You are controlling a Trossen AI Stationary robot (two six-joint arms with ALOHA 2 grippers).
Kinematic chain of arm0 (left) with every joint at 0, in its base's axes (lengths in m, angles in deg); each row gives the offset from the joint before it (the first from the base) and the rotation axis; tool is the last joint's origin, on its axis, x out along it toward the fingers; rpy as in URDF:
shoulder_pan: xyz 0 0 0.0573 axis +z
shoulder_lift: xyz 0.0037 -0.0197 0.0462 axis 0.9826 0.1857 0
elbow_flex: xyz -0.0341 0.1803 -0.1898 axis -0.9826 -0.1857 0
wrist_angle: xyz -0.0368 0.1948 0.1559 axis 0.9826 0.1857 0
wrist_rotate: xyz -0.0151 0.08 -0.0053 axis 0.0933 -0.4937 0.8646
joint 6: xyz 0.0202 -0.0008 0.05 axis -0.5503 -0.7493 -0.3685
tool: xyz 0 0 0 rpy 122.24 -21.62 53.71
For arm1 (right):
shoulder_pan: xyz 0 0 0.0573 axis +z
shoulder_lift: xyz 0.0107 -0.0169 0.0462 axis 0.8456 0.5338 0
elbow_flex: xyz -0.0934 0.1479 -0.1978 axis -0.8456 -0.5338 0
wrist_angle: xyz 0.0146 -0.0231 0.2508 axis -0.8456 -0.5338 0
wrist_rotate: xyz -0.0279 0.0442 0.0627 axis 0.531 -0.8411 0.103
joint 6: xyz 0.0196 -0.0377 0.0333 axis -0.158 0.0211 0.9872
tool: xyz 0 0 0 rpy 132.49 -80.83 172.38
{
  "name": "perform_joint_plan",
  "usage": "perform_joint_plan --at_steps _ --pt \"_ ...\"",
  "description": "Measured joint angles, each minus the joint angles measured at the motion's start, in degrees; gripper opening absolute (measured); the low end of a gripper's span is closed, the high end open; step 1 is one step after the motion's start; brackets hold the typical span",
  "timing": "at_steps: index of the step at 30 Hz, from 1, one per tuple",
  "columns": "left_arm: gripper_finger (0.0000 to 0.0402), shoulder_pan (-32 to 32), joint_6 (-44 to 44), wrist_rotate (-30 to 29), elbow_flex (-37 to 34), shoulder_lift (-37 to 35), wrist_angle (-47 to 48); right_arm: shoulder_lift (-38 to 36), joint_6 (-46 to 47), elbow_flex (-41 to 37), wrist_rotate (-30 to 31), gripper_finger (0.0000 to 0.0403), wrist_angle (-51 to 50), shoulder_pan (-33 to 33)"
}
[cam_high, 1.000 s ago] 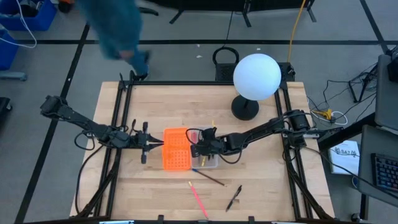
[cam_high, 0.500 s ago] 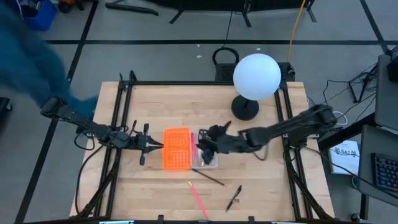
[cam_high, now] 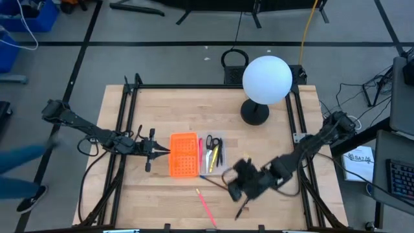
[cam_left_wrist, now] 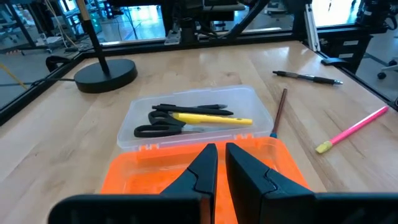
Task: Pick & place school supplies into a supply box
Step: Put the black pen into the supply box
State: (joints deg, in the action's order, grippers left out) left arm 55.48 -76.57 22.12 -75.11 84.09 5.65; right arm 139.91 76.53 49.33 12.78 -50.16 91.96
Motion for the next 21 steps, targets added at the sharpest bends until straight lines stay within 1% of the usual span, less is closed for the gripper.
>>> perform_joint_plan --at_steps 3,8,9,11,13,16,21 --pt "0.0042 0.0 0.0 -0.1 0.0 0.0 0.0 3.2 5.9 0.0 -5.3 0.0003 0.4 2.8" --pt "0.0042 0.0 0.0 -0.1 0.0 0.0 0.0 8.0 14.0 0.0 -9.7 0.0001 0.4 5.4" --pt "0.0042 0.0 0.0 -0.1 0.0 0.0 -0.1 8.8 14.7 0.0 -10.1 0.0001 0.8 5.7" --pt "0.0042 0.0 -0.5 -0.2 0.0 0.0 -0.3 10.1 13.6 0.0 -13.3 0.0001 2.0 6.0" --pt "0.0042 0.0 -1.7 -0.2 0.0 0.0 -0.4 11.4 7.5 0.6 -15.6 0.0001 2.7 6.0" --pt "0.0042 0.0 -2.6 -0.2 0.0 0.0 -0.4 12.8 -5.7 2.9 -15.7 0.0 0.7 5.9" --pt "0.0042 0.0 -5.7 -0.3 0.0 0.0 -0.5 12.8 -25.9 7.2 -15.9 0.0 -10.2 3.7"
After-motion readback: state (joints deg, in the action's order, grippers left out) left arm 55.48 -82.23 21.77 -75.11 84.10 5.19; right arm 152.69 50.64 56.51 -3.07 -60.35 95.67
